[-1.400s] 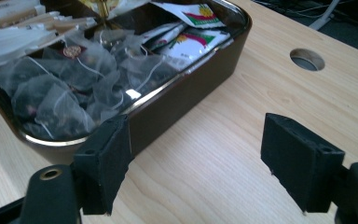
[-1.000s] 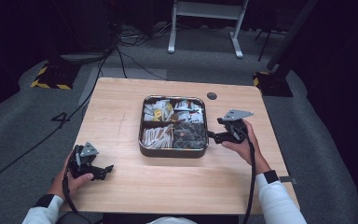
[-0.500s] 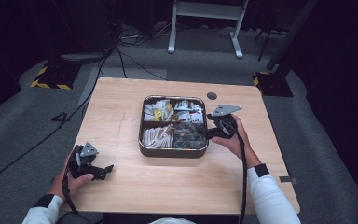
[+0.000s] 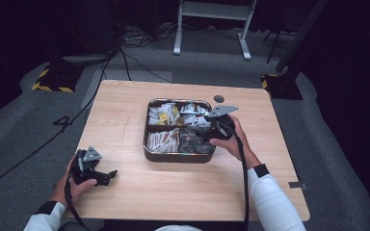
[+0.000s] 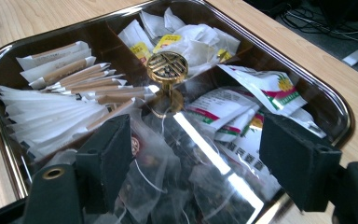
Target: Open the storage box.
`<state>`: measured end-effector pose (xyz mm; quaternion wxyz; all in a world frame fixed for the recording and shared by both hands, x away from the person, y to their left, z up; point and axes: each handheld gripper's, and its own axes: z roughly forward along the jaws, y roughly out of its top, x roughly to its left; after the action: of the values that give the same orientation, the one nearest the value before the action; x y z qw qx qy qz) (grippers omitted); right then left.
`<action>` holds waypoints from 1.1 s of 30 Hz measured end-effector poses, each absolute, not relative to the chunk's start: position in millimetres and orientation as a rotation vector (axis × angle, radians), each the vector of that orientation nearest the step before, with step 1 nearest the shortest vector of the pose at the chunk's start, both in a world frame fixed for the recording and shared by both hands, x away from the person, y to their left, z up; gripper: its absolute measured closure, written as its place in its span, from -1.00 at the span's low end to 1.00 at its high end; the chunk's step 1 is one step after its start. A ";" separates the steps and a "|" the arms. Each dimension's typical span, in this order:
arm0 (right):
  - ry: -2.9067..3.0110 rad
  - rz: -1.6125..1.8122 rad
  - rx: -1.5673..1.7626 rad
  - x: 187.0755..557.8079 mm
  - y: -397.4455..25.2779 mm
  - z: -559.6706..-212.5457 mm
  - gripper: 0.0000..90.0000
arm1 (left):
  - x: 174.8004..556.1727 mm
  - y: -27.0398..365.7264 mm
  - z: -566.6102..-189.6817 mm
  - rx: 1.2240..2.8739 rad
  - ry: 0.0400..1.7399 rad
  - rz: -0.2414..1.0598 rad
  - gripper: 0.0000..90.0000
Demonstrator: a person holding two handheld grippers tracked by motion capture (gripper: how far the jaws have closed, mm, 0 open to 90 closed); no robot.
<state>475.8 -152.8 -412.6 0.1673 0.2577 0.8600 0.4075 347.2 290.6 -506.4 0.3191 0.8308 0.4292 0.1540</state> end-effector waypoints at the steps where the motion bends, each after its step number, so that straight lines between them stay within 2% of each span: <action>1: 2.447 1.159 0.733 475.8 -152.8 -412.6 -0.42 | 347.2 290.6 -506.4 2.185 1.128 0.405 -1.00; 33: 2.522 1.153 0.693 501.0 -109.7 -423.4 -0.40 | 345.7 289.8 -506.6 2.174 1.144 0.411 -0.99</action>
<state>501.0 -109.7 -423.4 0.1411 0.2402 0.8735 0.3993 345.7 289.8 -506.6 0.3196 0.8272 0.4351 0.1562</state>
